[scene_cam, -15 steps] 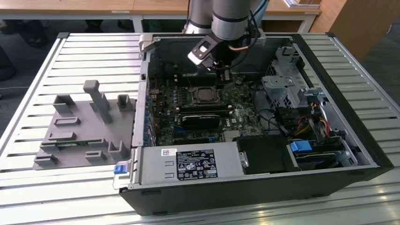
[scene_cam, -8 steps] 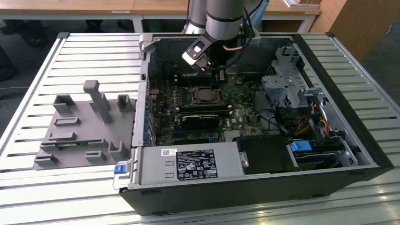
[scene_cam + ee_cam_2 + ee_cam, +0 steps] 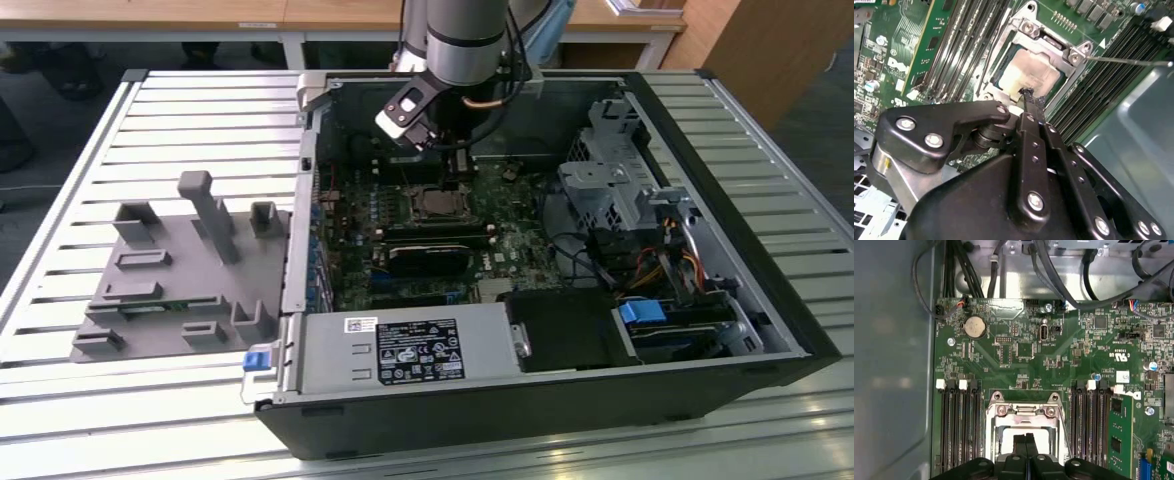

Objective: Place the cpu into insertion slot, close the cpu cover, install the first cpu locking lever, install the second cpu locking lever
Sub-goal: 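Close the cpu cover, then install the first cpu locking lever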

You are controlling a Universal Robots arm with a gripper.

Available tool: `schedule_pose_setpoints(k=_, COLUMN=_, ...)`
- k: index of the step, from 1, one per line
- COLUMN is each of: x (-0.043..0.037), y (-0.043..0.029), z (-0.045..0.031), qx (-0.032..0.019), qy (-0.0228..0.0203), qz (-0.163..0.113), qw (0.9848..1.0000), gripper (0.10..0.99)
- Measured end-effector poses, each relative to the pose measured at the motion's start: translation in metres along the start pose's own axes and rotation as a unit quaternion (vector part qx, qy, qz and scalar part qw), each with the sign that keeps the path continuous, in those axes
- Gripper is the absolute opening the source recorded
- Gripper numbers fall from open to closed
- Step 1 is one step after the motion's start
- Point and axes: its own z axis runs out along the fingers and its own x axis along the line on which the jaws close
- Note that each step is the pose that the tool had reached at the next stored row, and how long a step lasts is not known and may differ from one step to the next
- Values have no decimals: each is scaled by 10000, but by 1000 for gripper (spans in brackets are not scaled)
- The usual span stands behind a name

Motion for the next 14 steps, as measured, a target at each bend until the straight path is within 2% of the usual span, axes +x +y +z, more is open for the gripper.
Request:
schedule_pose_setpoints(k=5, x=0, y=-40, z=-1, qx=0, qy=0, qz=0, qw=10000, gripper=110)
schedule_pose_setpoints(k=14, x=0, y=-67, z=-3, qx=0, qy=0, qz=0, qw=10000, gripper=110)
